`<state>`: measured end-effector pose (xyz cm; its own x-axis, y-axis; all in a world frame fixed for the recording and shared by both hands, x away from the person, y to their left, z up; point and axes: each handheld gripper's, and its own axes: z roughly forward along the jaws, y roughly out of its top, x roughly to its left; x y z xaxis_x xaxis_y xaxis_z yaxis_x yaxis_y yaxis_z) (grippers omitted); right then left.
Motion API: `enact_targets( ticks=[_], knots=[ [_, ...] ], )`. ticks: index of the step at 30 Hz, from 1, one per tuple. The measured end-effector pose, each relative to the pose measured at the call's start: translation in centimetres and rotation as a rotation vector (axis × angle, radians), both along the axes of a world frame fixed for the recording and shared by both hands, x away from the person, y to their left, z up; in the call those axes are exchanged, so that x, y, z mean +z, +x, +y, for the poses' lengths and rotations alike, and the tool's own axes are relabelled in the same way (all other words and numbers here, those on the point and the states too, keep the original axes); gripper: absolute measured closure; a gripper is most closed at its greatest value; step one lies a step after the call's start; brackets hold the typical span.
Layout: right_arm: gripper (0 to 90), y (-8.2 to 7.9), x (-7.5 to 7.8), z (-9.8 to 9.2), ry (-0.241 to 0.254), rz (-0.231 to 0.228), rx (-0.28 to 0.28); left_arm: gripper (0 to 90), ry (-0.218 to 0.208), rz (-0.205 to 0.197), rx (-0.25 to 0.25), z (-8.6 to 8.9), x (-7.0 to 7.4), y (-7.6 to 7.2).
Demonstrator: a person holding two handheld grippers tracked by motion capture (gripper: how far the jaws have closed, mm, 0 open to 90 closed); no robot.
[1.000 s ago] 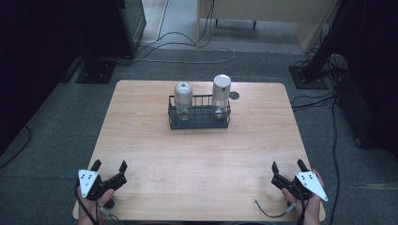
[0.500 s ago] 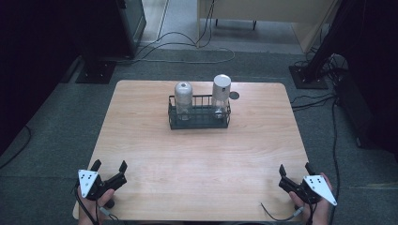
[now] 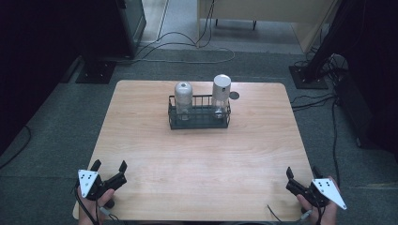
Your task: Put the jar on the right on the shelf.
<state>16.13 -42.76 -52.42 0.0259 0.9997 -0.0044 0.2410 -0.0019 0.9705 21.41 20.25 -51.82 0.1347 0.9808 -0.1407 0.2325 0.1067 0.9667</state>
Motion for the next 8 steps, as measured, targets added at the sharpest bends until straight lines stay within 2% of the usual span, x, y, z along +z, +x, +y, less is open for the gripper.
enact_targets(
  ticks=[8],
  knots=[
    [8.2, -0.16, -0.01, -0.32, 0.030, -0.009, -0.004, 3.9, 0.004, 0.006, -0.002, -0.04, 0.01, 0.07]
  ],
)
